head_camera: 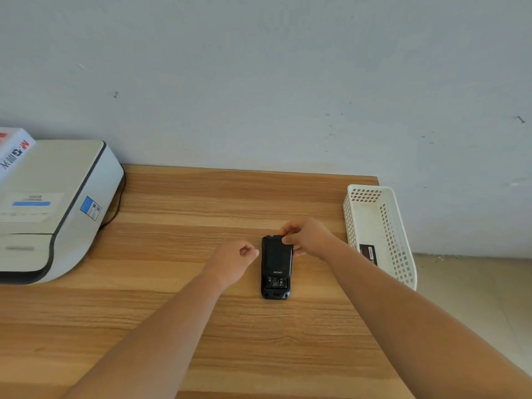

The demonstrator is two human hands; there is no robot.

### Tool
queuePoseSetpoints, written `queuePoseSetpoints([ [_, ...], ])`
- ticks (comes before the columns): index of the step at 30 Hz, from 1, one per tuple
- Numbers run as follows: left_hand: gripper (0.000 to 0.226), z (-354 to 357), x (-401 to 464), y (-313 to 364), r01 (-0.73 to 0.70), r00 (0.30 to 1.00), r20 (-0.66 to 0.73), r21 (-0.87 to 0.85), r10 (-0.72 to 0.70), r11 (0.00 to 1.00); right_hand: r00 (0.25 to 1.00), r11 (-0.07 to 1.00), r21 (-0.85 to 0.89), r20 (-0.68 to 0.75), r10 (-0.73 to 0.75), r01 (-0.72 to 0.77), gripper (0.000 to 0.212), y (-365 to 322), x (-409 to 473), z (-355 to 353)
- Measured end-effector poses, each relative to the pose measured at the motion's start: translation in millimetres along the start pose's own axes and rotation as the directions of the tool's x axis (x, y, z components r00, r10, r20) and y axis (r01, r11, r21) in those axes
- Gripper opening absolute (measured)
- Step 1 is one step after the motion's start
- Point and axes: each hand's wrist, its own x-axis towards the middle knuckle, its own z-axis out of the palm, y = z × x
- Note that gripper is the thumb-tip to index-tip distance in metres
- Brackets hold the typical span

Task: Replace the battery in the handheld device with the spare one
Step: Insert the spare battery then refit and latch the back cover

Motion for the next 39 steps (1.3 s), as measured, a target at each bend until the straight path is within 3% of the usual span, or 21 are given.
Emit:
queuePoseSetpoints([
  [7, 0.011, 10.4, 16.0, -0.5, 0.132, 0.991, 0.051, -0.258, -0.123, 0.957, 0.999, 0.988, 0.151, 0.004, 0.032, -0.032, 0.02, 7.1, 6.1, 11.0],
  [12, 0.004, 22.0, 23.9, -2.1, 0.194, 0.981, 0.062, -0.384, -0.184, 0.903, 0.993, 0.933, 0.357, -0.08, 0.083, -0.049, 0.028, 33.3, 8.4, 16.7],
  [19, 0.008, 41.6, 27.3, -8.6, 0.194, 0.98, 0.093, -0.242, -0.176, 0.951, 0.985, 0.93, 0.358, -0.112, 0.131, -0.083, 0.025, 62.2, 8.1, 27.3],
  [39, 0.01, 43.7, 23.4, -18.0, 0.136, 0.986, 0.11, -0.102, -0.125, 0.985, 0.99, 0.984, 0.18, -0.142, 0.016, 0.01, 0.027, 73.1, 8.1, 31.9],
])
